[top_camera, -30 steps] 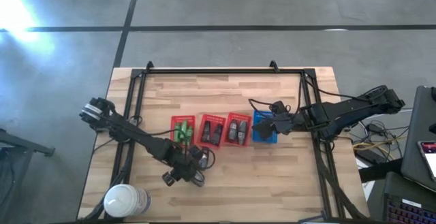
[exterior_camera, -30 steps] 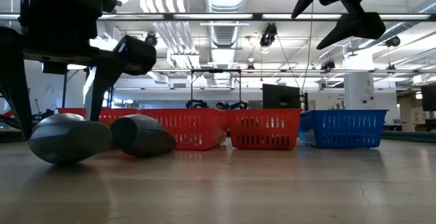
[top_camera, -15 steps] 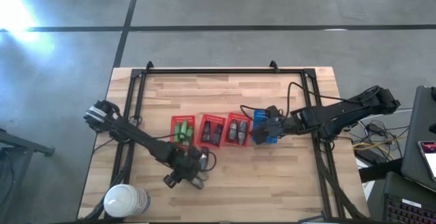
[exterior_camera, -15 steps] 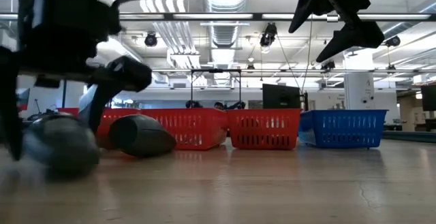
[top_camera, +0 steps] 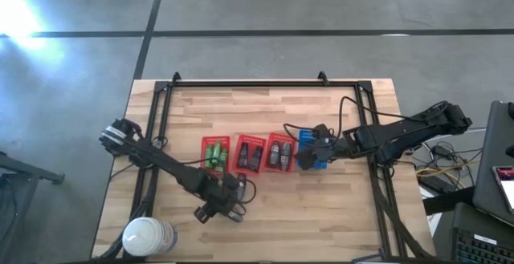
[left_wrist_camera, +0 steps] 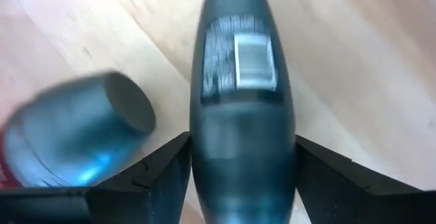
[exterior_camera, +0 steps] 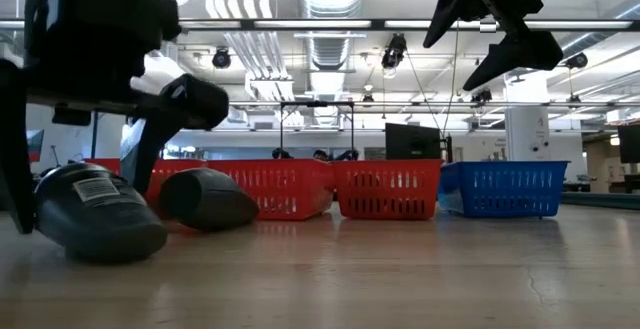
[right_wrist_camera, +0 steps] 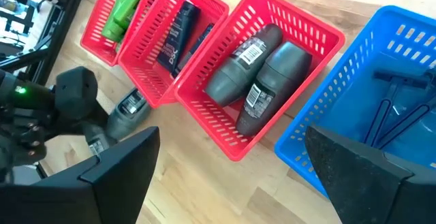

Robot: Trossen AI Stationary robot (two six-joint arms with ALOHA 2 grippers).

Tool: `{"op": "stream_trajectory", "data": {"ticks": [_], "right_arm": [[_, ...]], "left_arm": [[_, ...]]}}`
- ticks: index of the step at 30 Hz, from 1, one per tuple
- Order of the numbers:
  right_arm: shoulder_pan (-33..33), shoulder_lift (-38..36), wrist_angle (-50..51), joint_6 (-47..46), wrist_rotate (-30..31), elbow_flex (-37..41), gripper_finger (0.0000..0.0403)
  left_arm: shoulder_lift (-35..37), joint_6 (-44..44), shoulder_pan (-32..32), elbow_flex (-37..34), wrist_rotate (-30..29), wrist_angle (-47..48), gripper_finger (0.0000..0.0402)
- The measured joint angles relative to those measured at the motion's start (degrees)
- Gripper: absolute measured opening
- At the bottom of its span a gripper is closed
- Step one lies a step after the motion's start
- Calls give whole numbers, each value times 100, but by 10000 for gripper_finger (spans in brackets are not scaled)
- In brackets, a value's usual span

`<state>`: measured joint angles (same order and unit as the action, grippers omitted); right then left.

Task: Pick & Place Travel size toiletries
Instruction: Put the deodorant into the right red bin

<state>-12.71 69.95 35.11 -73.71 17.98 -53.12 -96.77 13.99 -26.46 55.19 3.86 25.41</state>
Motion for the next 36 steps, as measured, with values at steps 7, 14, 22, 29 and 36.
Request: {"op": "stream_trajectory", "data": {"ticks": [7, 14, 22, 29, 36], "right_arm": [[0, -1, 11, 65, 0, 0, 364], [-2, -2, 22, 83, 0, 0, 364], [-4, -6, 11, 221, -168, 0, 364], [-42, -9, -346, 282, -864, 0, 364], [-115, 110, -1770, 504, -949, 85, 364]], "left_arm": [[-46, -58, 0, 134, 0, -32, 239], [-206, -78, -66, 162, 121, -222, 236], [-151, -174, -66, 270, 81, -193, 206], [279, -839, 39, 512, -768, 388, 206], [1241, -1677, 554, 556, -2093, -208, 206]]}}
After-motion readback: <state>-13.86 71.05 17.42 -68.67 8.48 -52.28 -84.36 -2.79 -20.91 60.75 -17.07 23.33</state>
